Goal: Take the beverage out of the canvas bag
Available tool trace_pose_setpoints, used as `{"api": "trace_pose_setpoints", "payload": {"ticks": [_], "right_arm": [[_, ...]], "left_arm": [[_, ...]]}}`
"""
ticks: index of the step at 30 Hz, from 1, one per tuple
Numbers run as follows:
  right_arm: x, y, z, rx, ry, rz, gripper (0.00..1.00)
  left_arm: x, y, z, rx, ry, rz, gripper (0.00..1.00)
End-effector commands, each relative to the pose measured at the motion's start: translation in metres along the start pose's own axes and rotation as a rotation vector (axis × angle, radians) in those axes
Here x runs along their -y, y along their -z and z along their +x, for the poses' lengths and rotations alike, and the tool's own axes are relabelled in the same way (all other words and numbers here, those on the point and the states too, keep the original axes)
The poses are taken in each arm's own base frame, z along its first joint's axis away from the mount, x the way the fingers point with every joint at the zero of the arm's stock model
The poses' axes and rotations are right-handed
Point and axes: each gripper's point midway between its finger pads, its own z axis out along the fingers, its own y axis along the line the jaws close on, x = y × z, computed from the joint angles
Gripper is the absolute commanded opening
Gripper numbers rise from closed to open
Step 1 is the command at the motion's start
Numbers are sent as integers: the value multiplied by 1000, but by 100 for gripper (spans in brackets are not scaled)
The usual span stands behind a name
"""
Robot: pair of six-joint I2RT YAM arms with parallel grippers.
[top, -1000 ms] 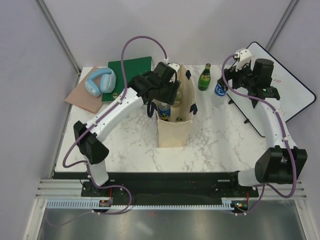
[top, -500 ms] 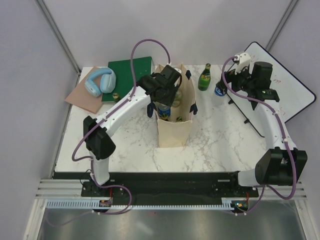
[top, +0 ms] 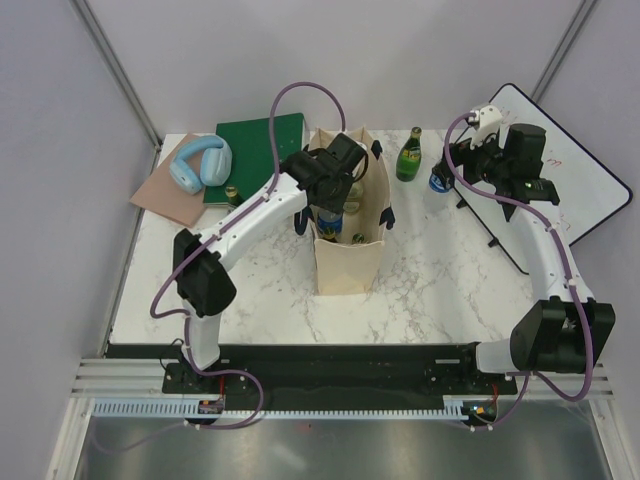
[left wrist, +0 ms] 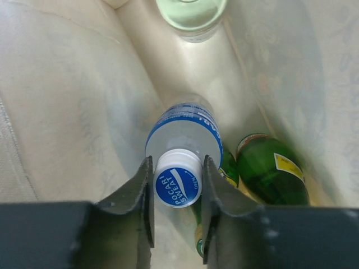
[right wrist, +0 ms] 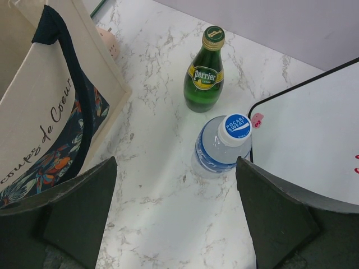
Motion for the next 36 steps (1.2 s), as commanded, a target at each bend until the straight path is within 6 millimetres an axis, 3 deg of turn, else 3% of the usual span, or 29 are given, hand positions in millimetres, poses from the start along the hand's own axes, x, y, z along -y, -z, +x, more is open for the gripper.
{"api": "trace_pose_setpoints", "payload": {"ticks": [1, 3, 8, 12, 19, 28, 36], "right_arm": [[-7, 11, -13, 40, 15, -13, 95], [-8, 12, -15, 42, 20, -13, 95], [-10, 16, -21, 54, 24, -22, 95], [-13, 18, -29, 69, 21, -34, 95], [-15, 21, -36, 84, 20, -48, 95], [-20, 22, -38, 88, 17, -71, 95], [-22, 24, -41, 96, 18, -80, 95]], "left_arm": [[-9, 16, -21, 68, -25, -34, 4], [-11, 29, -31, 108, -11, -26, 2], [-21, 90, -69, 284, -1, 12, 2], [-29, 132, -85, 389, 4, 45, 2], [-45, 192, -97, 523, 26, 65, 2], [-85, 271, -111, 737, 88, 2, 2], [-116, 311, -104, 828, 140, -76, 2]]}}
